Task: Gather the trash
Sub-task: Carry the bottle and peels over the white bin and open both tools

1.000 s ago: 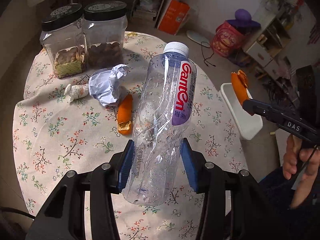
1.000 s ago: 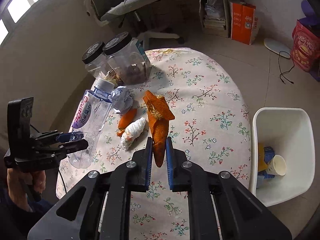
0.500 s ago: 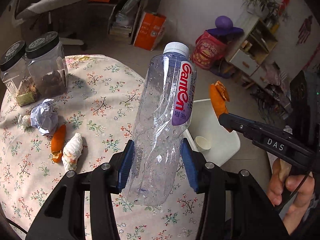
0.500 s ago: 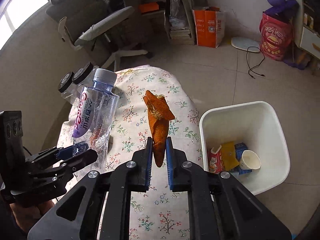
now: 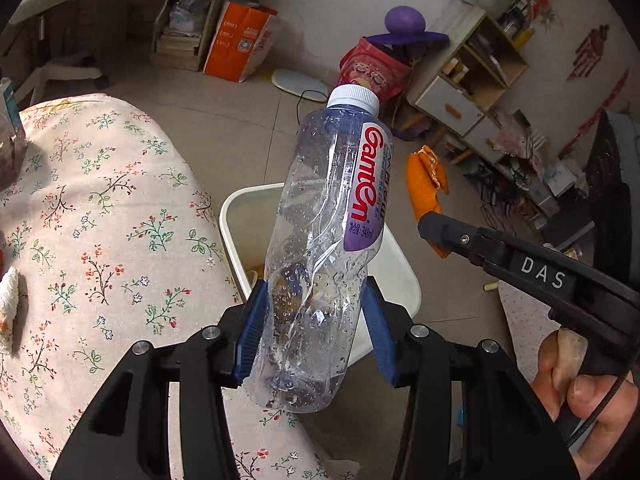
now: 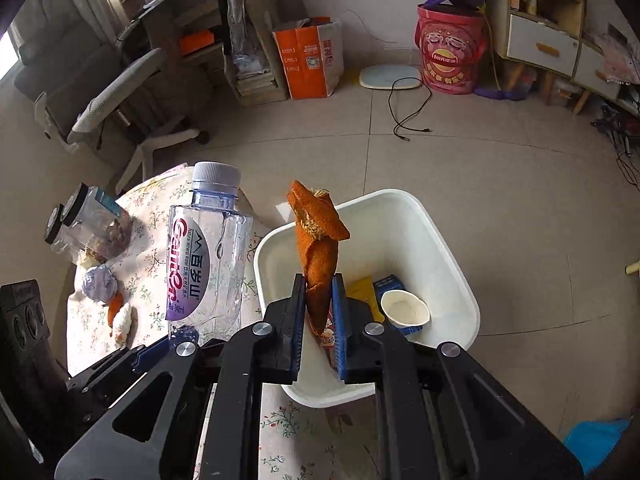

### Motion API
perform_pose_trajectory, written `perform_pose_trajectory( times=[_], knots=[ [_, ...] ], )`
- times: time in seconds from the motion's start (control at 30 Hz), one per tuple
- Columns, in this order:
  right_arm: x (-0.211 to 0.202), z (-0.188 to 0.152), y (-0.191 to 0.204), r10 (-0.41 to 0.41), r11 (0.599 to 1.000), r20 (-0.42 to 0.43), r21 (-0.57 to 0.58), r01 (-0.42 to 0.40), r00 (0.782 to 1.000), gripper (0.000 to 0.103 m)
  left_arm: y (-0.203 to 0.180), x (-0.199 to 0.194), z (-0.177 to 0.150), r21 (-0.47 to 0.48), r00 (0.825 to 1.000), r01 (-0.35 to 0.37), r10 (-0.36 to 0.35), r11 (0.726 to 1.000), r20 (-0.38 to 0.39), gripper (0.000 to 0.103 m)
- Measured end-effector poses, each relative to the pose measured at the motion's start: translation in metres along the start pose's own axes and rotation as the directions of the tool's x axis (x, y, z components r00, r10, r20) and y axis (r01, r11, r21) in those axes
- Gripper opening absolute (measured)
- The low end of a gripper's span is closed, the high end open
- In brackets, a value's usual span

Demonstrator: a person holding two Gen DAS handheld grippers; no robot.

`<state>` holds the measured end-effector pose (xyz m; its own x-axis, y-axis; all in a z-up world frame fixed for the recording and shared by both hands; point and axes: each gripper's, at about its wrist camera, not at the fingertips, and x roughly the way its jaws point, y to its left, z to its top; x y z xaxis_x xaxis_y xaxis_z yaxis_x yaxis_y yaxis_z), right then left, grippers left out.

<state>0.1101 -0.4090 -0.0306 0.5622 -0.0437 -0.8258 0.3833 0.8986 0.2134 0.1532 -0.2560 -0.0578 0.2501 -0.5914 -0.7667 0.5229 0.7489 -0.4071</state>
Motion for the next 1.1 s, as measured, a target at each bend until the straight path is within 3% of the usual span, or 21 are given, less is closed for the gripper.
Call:
perform_pose_trajectory(
  times=[0.1, 0.17, 0.2, 0.23, 0.27, 0.87, 1.1],
  knots=[
    [0.008, 0.002, -0.007, -0.006, 1.0, -0.025, 0.012, 0.006, 1.0, 0.013, -0.008, 0.015, 0.0, 0.006, 0.999, 0.034, -0.034, 0.999, -0.018, 0.048],
    [0.013, 0.003, -0.01, -0.04, 0.999, -0.04, 0.013, 0.04, 0.998, 0.022, -0.01, 0.024, -0.001, -0.003, 0.996, 0.078, -0.078, 0.997, -0.045, 0.049],
    [0.014, 0.003, -0.011, -0.058, 0.998, -0.039, 0.014, 0.058, 0.998, 0.036, -0.01, 0.026, -0.001, -0.01, 0.996, 0.075, -0.075, 0.997, -0.039, 0.054],
    [0.013, 0.003, -0.012, -0.066, 0.998, -0.032, 0.017, 0.067, 0.997, 0.04, -0.009, 0.025, -0.001, -0.013, 0.998, 0.063, -0.063, 0.998, -0.026, 0.063],
    [0.012, 0.003, -0.012, -0.068, 0.997, -0.026, 0.024, 0.068, 0.997, 0.042, -0.009, 0.024, -0.001, -0.01, 0.998, 0.056, -0.056, 0.998, -0.014, 0.064],
    [0.01, 0.008, 0.003, -0.021, 0.999, 0.002, 0.03, 0.021, 1.0, 0.044, 0.042, -0.025, -0.002, -0.031, 0.999, -0.033, 0.034, 0.999, 0.025, 0.064],
    [0.009, 0.011, 0.022, 0.008, 1.0, 0.023, 0.01, -0.008, 1.0, 0.047, 0.074, -0.054, -0.004, -0.065, 0.993, -0.1, 0.103, 0.993, 0.051, 0.064]
  ],
)
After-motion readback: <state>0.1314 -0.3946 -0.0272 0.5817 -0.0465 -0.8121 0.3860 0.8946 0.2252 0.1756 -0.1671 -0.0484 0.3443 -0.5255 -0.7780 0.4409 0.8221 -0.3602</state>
